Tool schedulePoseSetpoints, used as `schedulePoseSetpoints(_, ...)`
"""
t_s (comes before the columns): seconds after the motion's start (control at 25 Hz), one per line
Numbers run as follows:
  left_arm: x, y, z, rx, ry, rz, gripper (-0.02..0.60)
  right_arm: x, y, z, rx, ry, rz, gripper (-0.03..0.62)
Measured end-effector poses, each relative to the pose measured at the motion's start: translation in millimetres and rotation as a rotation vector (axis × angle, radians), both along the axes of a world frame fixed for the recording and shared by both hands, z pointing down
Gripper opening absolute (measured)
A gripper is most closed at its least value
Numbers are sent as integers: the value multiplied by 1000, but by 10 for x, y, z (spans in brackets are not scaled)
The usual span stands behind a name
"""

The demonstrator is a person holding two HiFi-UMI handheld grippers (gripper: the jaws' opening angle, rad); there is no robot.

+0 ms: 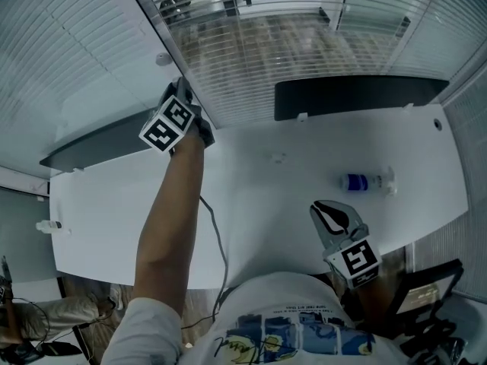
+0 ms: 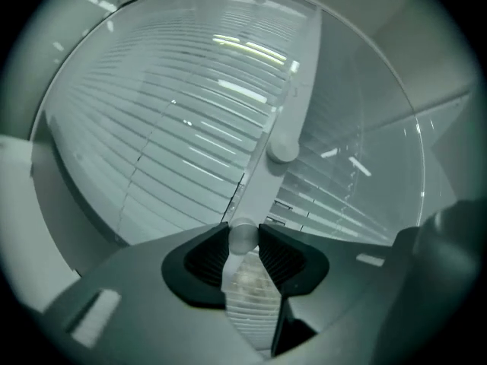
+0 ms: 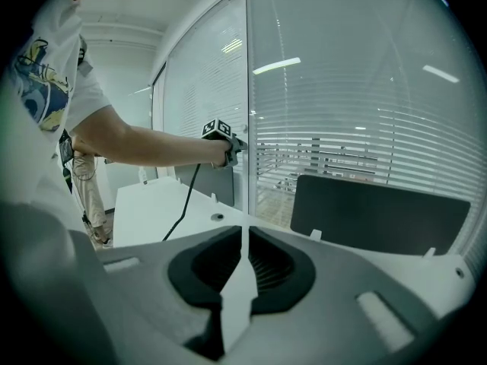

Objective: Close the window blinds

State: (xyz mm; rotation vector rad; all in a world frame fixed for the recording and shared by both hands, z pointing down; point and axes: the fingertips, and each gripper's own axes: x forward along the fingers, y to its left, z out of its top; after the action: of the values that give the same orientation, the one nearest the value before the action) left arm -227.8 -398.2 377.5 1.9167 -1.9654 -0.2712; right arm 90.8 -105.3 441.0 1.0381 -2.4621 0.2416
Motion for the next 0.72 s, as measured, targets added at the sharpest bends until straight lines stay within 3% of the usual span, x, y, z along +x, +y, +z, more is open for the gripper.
schedulePoseSetpoints(0.12,-8,-11,18,21,125,7,126,-14,-5,-11,3,-6,-4,18)
schedulePoseSetpoints(0.2,-13,-19,13,17,113,19,126,-6,-21,-19,8,-1,-1,18)
schedulePoseSetpoints(0.28,-9,-21,8,4,34,34,127,0,-11,-11,-1,-6,5,18)
schedulePoseSetpoints(0.4,-11,-9,2,-30,-144,55,142,-3,3,-5,-8,-17,11,18)
schedulePoseSetpoints(0.52,30,17,-30,-43,-339,91,200,-6,-3,-16,-5,-18,7,18)
schedulePoseSetpoints(0.6,78,45,-64,-42,-554,120,206,13,0,7,2,-13,4,18)
schedulePoseSetpoints(0.72,193,71,-34,-56,-953,184,204,17,0,10,5,-12,5,18)
